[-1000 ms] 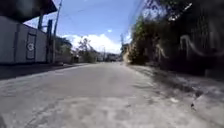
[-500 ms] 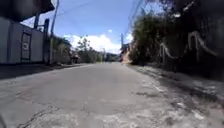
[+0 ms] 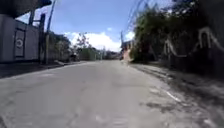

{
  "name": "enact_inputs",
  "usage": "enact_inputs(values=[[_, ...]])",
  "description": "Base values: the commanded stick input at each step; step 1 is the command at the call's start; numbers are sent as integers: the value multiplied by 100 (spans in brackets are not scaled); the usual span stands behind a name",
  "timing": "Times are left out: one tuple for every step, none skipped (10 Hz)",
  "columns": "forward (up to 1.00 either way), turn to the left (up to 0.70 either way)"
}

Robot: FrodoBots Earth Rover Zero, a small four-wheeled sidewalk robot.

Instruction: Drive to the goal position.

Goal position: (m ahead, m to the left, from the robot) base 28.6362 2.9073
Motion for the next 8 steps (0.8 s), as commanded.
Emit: enact_inputs(values=[[100, 0], [100, 0], [100, 0], [100, 0], [100, 0], [100, 0], [100, 0], [100, 0]])
